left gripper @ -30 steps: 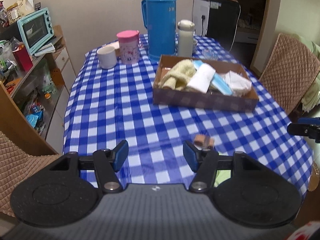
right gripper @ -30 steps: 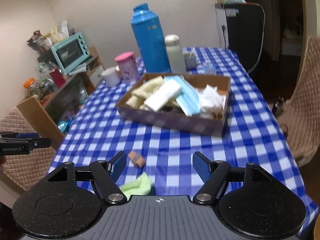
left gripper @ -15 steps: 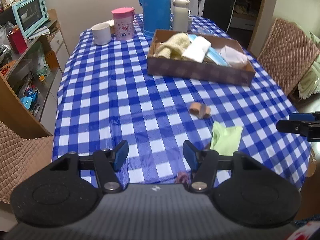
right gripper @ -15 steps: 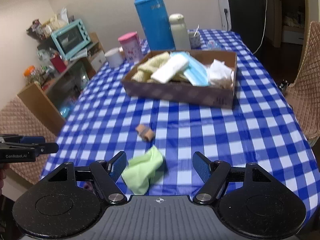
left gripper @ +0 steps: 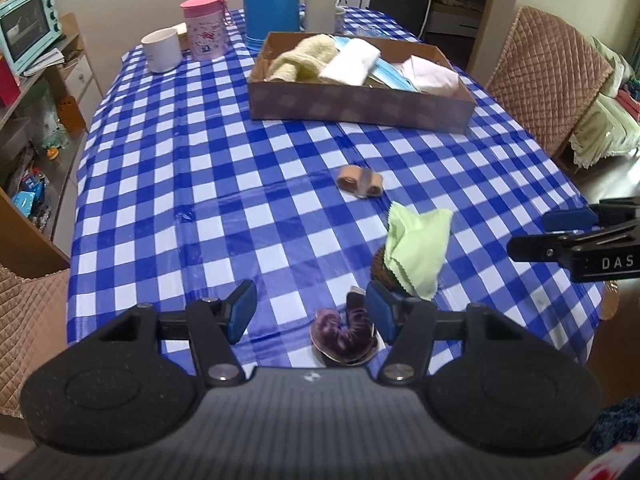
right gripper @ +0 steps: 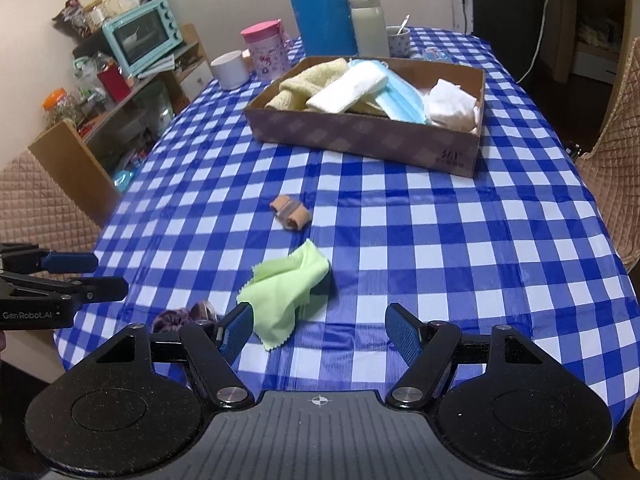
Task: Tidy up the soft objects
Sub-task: 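Grasp the purple scrunchie with the left gripper while the right gripper approaches the green cloth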
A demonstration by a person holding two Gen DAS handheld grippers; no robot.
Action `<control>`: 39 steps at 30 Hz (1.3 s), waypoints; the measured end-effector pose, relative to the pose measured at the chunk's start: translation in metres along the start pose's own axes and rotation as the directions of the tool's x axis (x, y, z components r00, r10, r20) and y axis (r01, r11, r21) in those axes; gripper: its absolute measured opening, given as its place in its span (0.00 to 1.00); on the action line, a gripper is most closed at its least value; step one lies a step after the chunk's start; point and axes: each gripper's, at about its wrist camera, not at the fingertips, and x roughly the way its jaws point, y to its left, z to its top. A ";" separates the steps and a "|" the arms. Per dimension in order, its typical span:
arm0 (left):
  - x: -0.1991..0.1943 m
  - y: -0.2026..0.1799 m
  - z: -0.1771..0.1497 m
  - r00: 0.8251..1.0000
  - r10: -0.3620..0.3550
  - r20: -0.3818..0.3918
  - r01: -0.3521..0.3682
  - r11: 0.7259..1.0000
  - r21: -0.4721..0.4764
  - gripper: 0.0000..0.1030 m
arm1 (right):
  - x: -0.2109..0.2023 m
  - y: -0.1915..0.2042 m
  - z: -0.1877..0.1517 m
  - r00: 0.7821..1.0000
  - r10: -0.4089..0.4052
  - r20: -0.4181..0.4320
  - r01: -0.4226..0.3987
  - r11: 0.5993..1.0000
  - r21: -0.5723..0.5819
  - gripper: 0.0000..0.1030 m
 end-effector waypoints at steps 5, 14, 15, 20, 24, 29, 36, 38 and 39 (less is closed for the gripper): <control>0.009 -0.006 -0.006 1.000 -0.008 -0.023 0.008 1.000 0.017 0.56 | 0.005 0.001 -0.002 1.000 0.001 -0.023 -0.001 1.000 -0.010 0.71; 0.030 -0.012 -0.023 0.996 -0.035 -0.079 0.037 0.999 0.024 0.56 | 0.018 0.003 -0.009 0.998 0.008 -0.067 -0.009 1.000 -0.023 0.70; 0.032 -0.013 -0.024 0.996 -0.036 -0.084 0.038 0.999 0.023 0.56 | 0.019 0.003 -0.009 0.998 0.008 -0.068 -0.010 1.000 -0.025 0.70; 0.044 -0.015 -0.029 0.994 -0.039 -0.106 0.041 0.999 0.016 0.56 | 0.024 0.000 -0.010 0.998 0.003 -0.070 -0.003 1.000 -0.007 0.70; 0.053 -0.017 -0.028 0.993 -0.042 -0.112 0.044 0.999 0.014 0.56 | 0.028 -0.004 -0.010 0.997 0.004 -0.082 -0.003 1.000 0.015 0.70; 0.063 -0.022 -0.026 0.993 -0.034 -0.114 0.038 0.999 0.032 0.56 | 0.032 -0.006 -0.009 0.996 0.000 -0.085 0.003 1.000 0.029 0.70; 0.074 -0.028 -0.024 0.994 -0.030 -0.108 0.036 0.998 0.057 0.55 | 0.038 -0.009 -0.009 0.996 -0.004 -0.091 0.007 0.999 0.038 0.70; 0.077 -0.027 -0.024 0.994 -0.022 -0.111 0.028 0.998 0.057 0.52 | 0.039 -0.009 -0.008 0.996 -0.004 -0.091 0.007 0.999 0.038 0.70; 0.078 -0.026 -0.024 0.994 -0.020 -0.110 0.026 0.998 0.055 0.47 | 0.040 -0.008 -0.008 0.996 -0.004 -0.091 0.007 0.999 0.038 0.70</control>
